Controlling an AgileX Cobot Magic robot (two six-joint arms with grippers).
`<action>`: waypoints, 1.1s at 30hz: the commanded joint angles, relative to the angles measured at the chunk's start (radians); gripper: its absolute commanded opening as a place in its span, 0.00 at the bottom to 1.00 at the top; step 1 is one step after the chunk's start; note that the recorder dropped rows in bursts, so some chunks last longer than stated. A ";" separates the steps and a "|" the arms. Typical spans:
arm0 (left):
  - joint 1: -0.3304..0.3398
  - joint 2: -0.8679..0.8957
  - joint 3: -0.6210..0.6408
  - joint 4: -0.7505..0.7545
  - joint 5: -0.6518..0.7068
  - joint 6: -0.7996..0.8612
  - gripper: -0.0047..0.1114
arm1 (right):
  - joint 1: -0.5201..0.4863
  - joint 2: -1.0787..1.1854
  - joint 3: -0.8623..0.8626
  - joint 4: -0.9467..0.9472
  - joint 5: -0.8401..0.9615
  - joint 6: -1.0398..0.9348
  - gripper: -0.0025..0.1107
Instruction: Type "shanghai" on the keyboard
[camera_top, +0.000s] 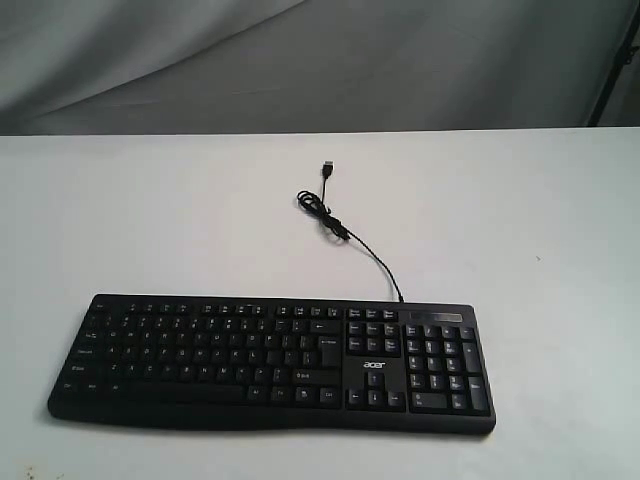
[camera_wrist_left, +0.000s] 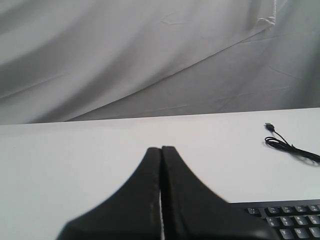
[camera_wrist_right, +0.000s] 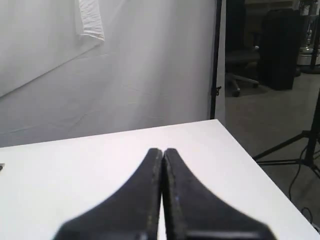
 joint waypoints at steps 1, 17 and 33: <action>-0.006 -0.002 0.002 0.000 -0.006 -0.003 0.04 | -0.037 -0.089 0.095 -0.021 -0.009 0.007 0.02; -0.006 -0.002 0.002 0.000 -0.006 -0.003 0.04 | -0.068 -0.208 0.143 -0.040 0.246 0.000 0.02; -0.006 -0.002 0.002 0.000 -0.006 -0.003 0.04 | -0.068 -0.208 0.143 -0.040 0.246 0.000 0.02</action>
